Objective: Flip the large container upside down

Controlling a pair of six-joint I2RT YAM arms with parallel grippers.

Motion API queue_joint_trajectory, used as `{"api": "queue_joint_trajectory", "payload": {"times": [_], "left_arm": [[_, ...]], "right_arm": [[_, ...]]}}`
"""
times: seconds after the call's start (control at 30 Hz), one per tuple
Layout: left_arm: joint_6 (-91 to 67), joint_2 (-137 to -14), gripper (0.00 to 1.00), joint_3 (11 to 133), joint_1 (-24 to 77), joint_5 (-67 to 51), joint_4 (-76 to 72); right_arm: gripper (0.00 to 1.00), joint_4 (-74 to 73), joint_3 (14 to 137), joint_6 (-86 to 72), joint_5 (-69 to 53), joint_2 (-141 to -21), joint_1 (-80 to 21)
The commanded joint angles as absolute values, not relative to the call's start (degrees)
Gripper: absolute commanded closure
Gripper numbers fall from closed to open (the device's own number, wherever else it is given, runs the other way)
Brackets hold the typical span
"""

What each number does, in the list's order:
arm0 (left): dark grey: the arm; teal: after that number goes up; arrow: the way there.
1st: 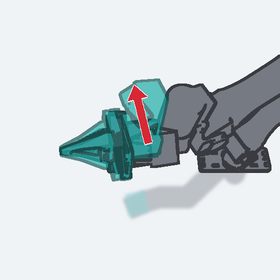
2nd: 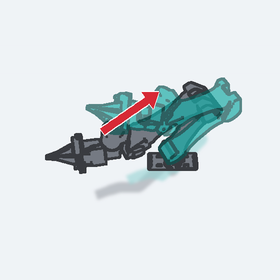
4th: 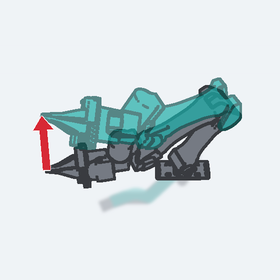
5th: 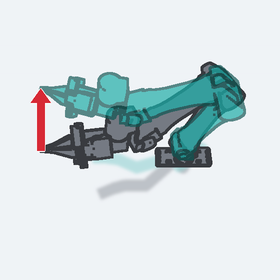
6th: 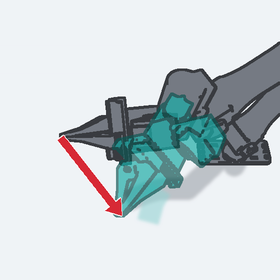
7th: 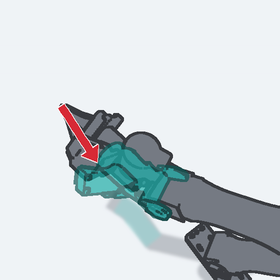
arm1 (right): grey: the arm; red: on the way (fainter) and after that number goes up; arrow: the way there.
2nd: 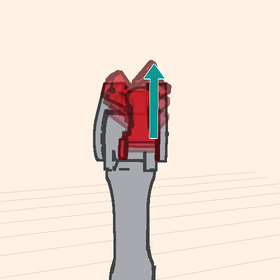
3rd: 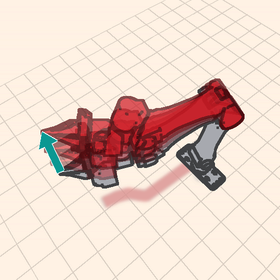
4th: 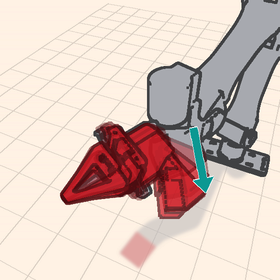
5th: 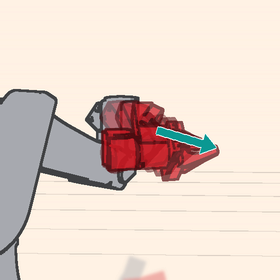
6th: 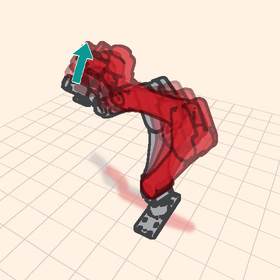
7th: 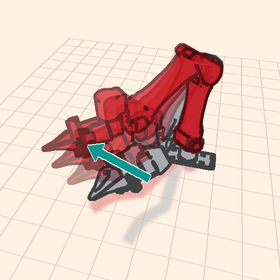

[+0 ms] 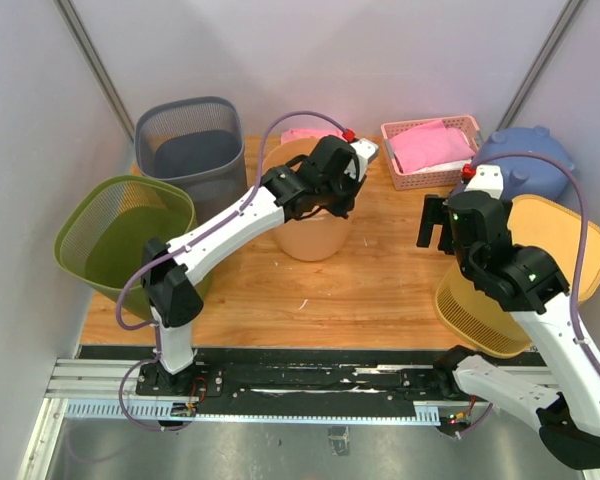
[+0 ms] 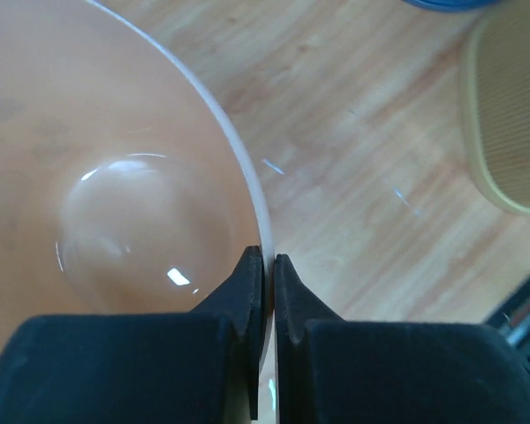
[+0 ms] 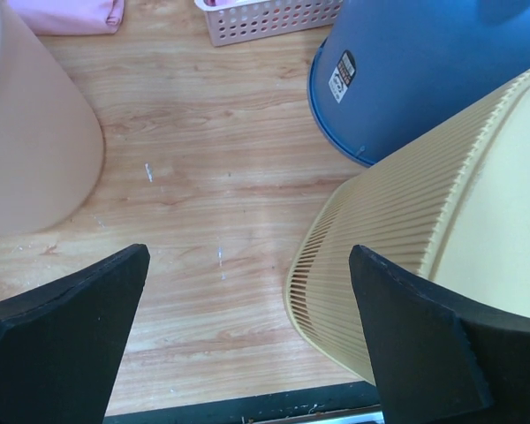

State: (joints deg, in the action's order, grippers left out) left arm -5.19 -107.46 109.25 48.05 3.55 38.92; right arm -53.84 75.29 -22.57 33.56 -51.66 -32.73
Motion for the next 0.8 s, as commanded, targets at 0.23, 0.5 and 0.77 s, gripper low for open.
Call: {"api": "queue_joint_trajectory", "payload": {"times": [0.23, 0.5, 0.77], "left_arm": [[-17.76, -94.15, 1.0, 103.9, 49.66, -12.51, 34.89], [-32.8, -83.41, 1.0, 88.87, 49.0, -23.78, 13.86], [-54.52, -77.85, 1.0, 60.74, 39.96, -33.58, -21.48]], "right_arm": [[0.01, -53.18, 80.15, -19.36, 41.92, -51.65, -32.16], [0.01, -51.33, 81.17, -17.39, 45.01, -49.36, -32.14], [0.01, -51.4, 78.75, -15.99, 36.81, -50.21, -32.1]]}}
